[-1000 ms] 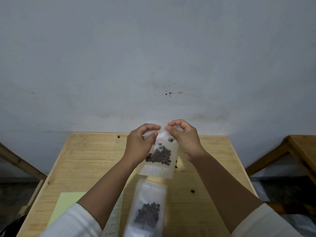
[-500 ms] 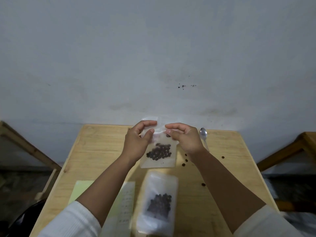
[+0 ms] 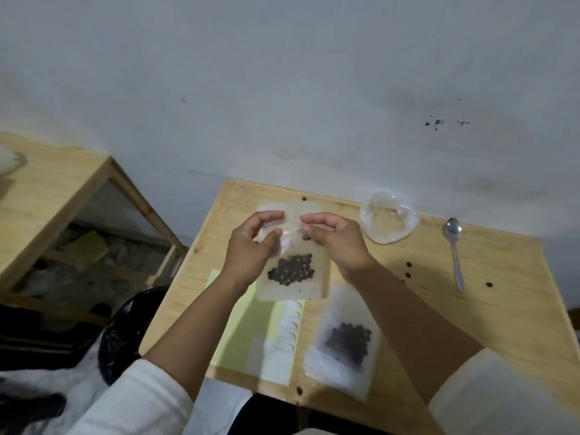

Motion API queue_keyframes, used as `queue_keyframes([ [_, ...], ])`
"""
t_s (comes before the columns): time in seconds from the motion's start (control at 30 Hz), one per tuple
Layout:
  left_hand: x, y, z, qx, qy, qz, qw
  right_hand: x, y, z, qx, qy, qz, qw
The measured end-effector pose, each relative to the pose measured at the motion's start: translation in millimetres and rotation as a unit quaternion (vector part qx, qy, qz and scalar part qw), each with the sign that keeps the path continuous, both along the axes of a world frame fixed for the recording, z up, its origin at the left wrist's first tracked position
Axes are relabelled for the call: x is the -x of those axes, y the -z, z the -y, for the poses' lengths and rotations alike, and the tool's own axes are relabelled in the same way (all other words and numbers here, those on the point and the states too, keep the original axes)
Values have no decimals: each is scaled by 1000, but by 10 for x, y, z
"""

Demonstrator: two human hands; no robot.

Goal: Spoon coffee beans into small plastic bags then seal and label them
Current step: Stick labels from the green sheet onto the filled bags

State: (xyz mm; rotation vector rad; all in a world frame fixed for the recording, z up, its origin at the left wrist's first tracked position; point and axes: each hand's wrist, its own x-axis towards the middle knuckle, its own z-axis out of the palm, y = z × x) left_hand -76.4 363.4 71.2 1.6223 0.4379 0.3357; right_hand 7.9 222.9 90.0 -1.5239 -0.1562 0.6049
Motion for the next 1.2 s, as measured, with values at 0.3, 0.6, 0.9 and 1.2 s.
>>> queue_keyframes([
  [0.3,269,184,-615,-13,32,-40,999,325,188,-445,15,23,-9,1000],
  [0.6,441,359,-1106,-16,74,-73,995,718,642,-186,442,-21,118,889],
  [0.9,485,404,-1087,-14,100,-102,990,865,827,-199,527,-25,138,838],
  [1.2,495,382,-1112,-2,112,-99,989,808,621,-291,447,124,189,865],
])
